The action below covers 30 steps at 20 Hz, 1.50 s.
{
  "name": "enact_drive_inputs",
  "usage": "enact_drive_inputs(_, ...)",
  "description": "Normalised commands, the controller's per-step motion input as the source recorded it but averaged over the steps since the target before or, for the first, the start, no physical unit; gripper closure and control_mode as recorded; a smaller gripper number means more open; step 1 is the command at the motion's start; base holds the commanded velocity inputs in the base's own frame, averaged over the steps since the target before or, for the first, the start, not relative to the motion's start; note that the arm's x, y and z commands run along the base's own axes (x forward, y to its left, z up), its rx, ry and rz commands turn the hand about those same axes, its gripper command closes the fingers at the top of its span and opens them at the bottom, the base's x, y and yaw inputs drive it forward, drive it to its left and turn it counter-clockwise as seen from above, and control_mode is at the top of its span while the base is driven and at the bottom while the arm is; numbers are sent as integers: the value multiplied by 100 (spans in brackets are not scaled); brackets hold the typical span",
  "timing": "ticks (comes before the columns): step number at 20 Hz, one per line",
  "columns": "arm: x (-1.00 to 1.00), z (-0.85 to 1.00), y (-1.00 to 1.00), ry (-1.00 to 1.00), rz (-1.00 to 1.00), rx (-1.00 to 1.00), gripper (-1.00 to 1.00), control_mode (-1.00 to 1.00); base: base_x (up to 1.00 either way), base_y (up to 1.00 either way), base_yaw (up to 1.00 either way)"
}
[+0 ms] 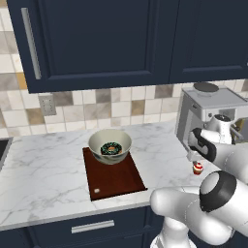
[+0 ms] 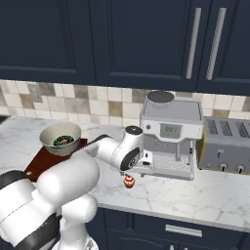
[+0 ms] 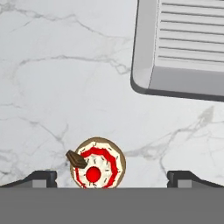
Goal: Place the bowl with donut and the cupcake onto the tray.
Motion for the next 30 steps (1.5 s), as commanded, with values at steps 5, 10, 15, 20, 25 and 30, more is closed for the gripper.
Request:
enact_drive_inputs(5,-1,-2,7,0,0,0,-100,-100,0,0,0)
enact_drive_inputs(10,-10,-9,6,0,0,0,-100,-100,0,0,0)
enact_drive_inputs(15,-21,-27,10,0,0,0,-100,-100,0,0,0)
enact_drive_inputs(20,-1,-4,1,0,0,0,-100,-100,0,0,0)
enact_drive_inputs(25,12,0,0,0,0,0,-100,-100,0,0,0)
enact_drive_inputs(30,3,-8,0,3,0,0,-100,-100,0,0,0)
